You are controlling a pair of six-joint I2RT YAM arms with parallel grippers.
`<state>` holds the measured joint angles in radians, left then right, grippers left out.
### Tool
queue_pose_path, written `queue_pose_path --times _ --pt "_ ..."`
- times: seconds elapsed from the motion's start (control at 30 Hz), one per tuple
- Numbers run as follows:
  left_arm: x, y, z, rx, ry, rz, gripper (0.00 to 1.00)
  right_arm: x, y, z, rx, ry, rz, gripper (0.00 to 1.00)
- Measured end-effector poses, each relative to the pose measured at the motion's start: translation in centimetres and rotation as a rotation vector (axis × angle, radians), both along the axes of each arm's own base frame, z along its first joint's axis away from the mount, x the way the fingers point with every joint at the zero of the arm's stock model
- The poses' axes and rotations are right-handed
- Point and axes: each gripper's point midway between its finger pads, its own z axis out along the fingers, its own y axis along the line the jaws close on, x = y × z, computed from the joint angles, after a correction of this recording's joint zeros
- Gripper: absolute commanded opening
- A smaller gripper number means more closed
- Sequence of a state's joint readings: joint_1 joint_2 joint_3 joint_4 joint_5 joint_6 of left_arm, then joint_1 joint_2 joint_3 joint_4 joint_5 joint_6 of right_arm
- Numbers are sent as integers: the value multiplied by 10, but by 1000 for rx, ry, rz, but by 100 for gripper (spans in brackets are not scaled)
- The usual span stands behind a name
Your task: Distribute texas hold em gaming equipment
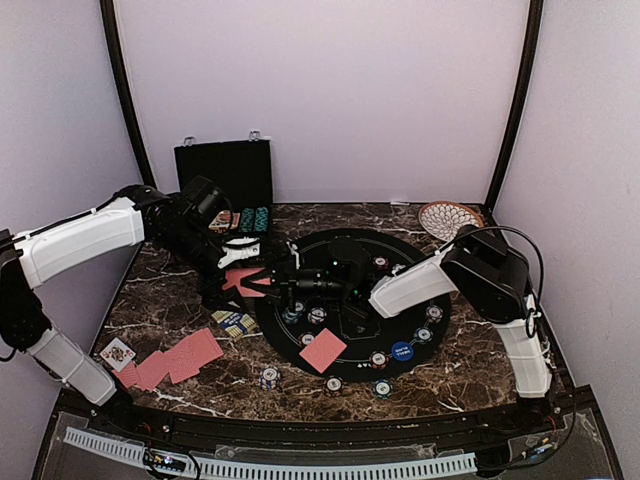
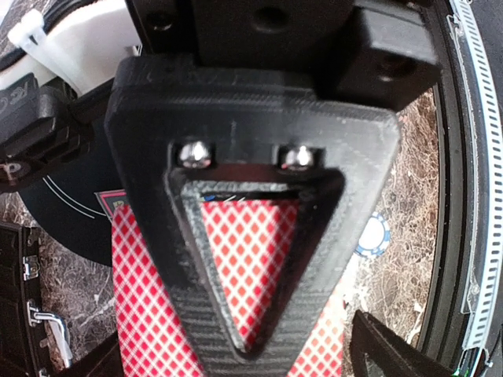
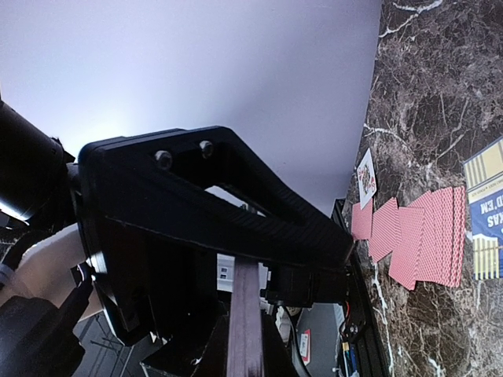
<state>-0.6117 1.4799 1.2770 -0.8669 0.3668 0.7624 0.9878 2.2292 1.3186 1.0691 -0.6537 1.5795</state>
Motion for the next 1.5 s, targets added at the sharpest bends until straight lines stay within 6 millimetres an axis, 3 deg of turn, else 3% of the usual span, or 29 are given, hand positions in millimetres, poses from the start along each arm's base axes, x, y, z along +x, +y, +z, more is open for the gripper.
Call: queue_pose_path --times 0.53,0.67,0.93,1.0,1.03,1.23,1.5 --pt "1 0 -2 4 19 -1 63 -2 0 -7 -25 -8 10 0" --pt "2 1 -2 6 16 -5 61 -1 1 -9 -36 4 7 0" --pt "2 1 -2 7 10 -7 64 0 1 -10 -38 8 3 0" --pt "4 1 -2 10 2 -8 71 0 1 -10 -39 9 0 0" --pt "5 1 -3 10 -6 -9 80 1 1 -10 -40 10 -2 0" --pt "9 4 -11 30 -43 -18 93 2 2 -16 -71 31 -4 0" --pt "16 3 -11 30 -88 -31 92 4 5 -16 -84 42 -3 0"
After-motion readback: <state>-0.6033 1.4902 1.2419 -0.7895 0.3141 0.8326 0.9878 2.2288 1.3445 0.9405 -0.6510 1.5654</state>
